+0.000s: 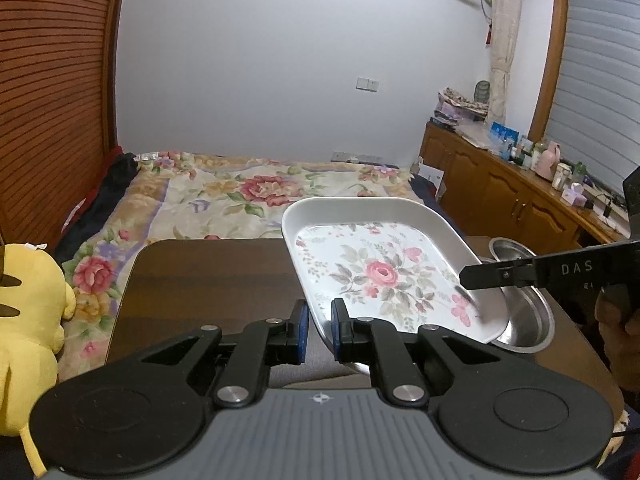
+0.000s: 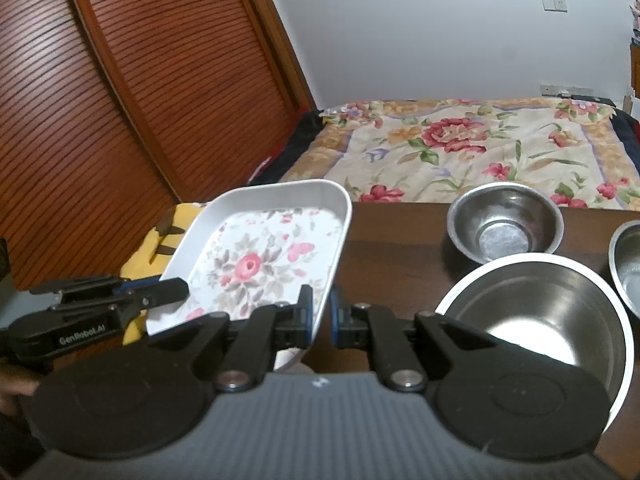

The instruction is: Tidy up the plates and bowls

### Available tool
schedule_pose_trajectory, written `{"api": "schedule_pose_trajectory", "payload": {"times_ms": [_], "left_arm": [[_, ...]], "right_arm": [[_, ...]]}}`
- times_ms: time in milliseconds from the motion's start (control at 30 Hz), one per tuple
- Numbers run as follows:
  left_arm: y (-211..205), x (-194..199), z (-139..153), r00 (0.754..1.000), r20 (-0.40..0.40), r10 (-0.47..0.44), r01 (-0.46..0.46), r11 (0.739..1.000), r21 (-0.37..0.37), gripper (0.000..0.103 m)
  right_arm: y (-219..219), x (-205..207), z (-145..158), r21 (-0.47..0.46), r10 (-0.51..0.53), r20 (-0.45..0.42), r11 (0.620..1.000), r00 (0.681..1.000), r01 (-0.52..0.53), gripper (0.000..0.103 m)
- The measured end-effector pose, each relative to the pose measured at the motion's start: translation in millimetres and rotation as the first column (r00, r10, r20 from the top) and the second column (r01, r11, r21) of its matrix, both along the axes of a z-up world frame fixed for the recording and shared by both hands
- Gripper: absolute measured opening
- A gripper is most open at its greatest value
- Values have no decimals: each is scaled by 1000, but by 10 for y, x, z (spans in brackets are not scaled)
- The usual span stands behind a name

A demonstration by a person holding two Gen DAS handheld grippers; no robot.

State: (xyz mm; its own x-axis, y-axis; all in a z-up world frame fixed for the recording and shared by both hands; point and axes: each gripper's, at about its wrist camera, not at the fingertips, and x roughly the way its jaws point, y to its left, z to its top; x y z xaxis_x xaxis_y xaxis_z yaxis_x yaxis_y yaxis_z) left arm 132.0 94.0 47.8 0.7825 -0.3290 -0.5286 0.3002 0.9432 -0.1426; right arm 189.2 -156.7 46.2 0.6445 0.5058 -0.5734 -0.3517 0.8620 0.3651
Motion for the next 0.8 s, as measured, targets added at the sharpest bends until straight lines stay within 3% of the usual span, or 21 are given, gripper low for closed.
{"api": "schedule_pose_trajectory", "payload": {"times_ms": [433, 800], "left_arm": [[23, -203, 66, 1000, 22, -16, 16, 1000, 20, 13], [43, -407, -168, 1000, -8, -16, 16, 1000, -5, 13]], "right_arm": [[-30, -282, -47, 27, 14, 15, 1000, 1000, -14, 10], [-53, -484, -141, 34, 18, 21, 999, 1000, -18, 10]]}}
